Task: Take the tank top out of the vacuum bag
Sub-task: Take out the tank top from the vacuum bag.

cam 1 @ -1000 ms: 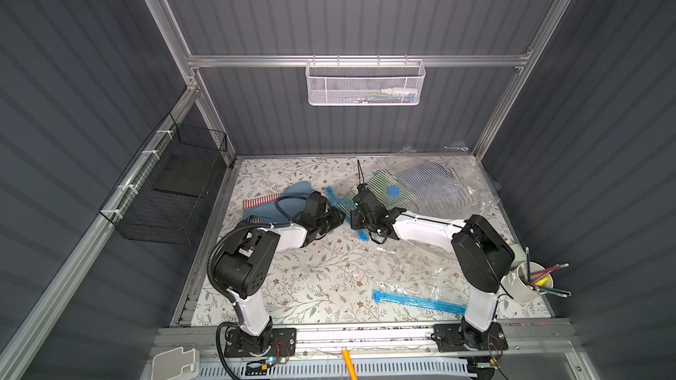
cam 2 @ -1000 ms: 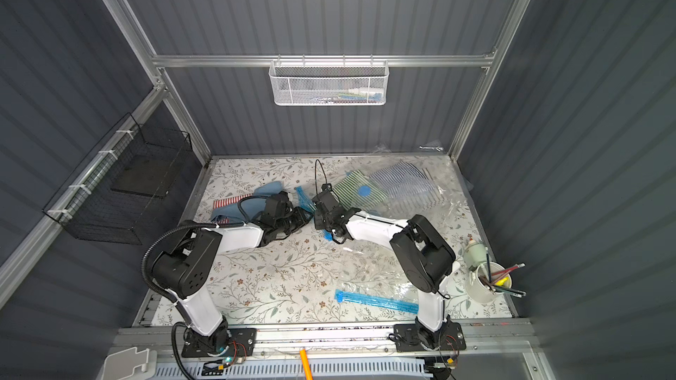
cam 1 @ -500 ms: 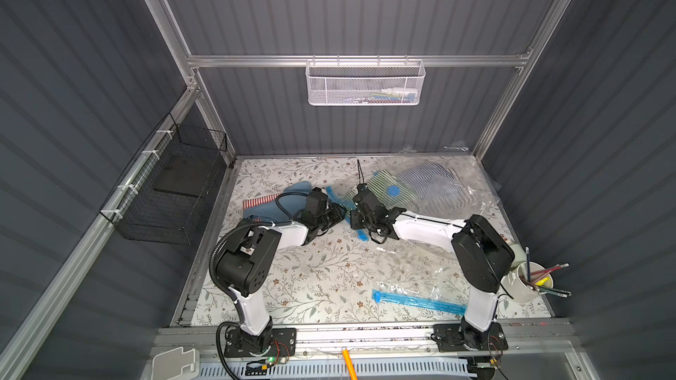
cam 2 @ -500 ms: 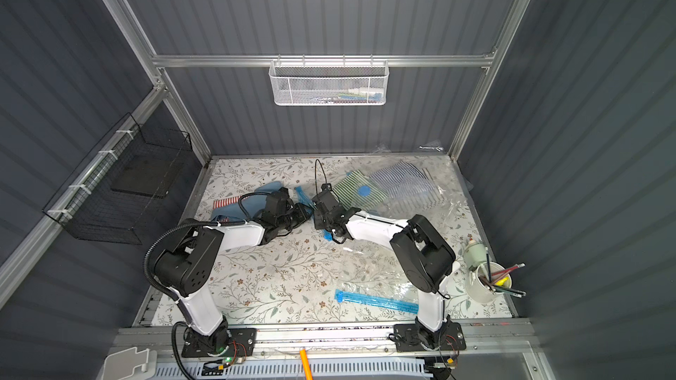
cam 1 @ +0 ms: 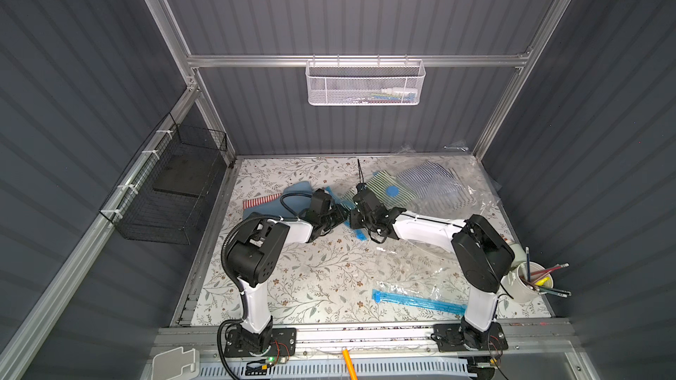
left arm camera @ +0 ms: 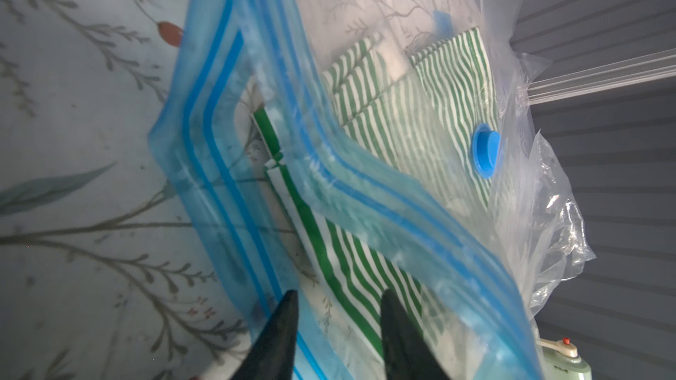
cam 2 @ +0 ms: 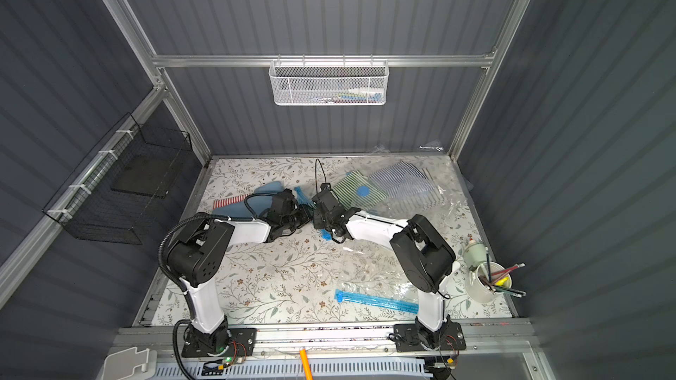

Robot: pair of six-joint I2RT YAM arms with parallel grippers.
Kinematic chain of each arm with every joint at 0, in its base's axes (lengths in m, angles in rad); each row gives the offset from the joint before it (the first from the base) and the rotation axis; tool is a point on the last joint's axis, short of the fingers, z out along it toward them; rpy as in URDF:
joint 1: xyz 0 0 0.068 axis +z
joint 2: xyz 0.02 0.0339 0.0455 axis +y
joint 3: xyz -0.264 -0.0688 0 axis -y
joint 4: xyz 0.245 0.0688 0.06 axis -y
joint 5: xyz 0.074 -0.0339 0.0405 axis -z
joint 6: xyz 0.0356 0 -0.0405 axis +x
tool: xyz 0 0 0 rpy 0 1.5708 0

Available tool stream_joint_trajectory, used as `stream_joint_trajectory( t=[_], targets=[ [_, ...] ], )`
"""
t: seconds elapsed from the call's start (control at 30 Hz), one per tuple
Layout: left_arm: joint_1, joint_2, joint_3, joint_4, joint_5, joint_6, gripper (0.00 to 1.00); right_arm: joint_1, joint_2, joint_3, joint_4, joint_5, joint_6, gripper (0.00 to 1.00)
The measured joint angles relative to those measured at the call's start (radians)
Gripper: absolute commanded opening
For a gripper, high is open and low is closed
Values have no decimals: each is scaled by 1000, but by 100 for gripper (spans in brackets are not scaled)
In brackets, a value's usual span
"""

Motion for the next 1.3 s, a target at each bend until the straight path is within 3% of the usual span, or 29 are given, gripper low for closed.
stream_joint_trajectory(
  t=[0.2,0.53,0.7,0.83,0.87,0.93,1.13,1.3],
  targets=[
    [0,41,11,42,-5,-18,48,0,0,0,10,-15,0,0],
    [-1,83,28,117,2,-75,46,-2,-3,0,26,-22,12,0],
    [-10,99,28,144,1,-106,40,-2,-4,0,34,-27,19,0],
    [-18,123,28,187,-2,-133,25,-6,-4,-2,37,-30,19,0],
    [-19,128,28,192,-2,-138,21,-7,-4,-2,39,-32,20,0],
    [-20,134,28,195,-2,-145,1,-9,-4,-5,41,-34,23,0],
    [-21,125,43,143,-16,-119,0,-14,-5,-16,48,-36,26,0],
    [-22,6,44,7,-59,-36,0,-19,-5,-25,51,-28,21,0]
  ],
)
